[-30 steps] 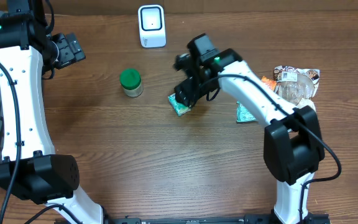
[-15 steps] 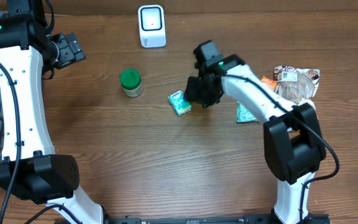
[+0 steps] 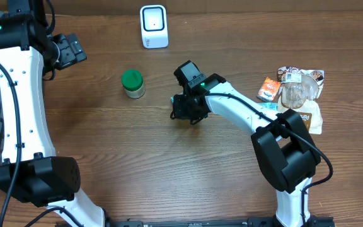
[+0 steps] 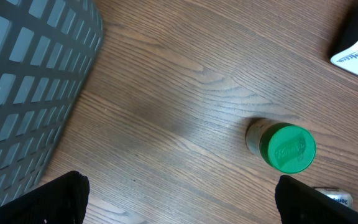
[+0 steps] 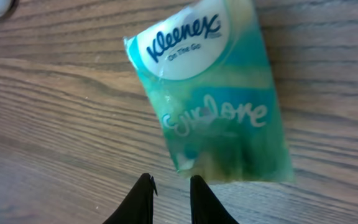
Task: Scan the item barcode
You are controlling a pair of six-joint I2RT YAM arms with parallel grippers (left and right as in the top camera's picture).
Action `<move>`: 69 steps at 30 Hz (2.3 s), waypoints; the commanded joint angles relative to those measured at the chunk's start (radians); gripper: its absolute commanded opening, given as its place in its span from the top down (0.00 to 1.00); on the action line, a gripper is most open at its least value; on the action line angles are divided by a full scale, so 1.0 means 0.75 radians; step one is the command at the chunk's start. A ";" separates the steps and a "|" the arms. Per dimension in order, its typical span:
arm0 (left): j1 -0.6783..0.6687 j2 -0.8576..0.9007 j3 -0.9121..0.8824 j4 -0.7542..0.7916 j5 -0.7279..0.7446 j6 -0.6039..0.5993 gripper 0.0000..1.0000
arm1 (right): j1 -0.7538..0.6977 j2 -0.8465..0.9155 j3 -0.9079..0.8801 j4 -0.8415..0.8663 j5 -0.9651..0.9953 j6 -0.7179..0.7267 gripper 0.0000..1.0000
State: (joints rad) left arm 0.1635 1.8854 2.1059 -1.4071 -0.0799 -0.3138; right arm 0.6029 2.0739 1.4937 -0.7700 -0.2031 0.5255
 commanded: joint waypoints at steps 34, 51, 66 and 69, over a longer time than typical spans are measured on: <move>-0.009 0.010 0.005 0.001 -0.007 0.005 0.00 | -0.205 0.039 0.084 0.118 0.316 -0.084 0.89; -0.009 0.010 0.005 0.001 -0.007 0.005 0.01 | -0.157 0.041 0.084 -0.064 0.236 -0.084 0.87; -0.009 0.010 0.006 0.001 -0.007 0.005 0.00 | -0.268 -0.022 0.242 -0.263 -0.148 -0.239 0.56; -0.009 0.010 0.005 0.001 -0.007 0.005 0.00 | -0.257 -0.006 0.196 -0.263 -0.231 -0.248 0.66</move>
State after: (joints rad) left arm 0.1635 1.8854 2.1059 -1.4067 -0.0799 -0.3138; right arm 0.3988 2.0941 1.6531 -0.9707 -0.2752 0.3580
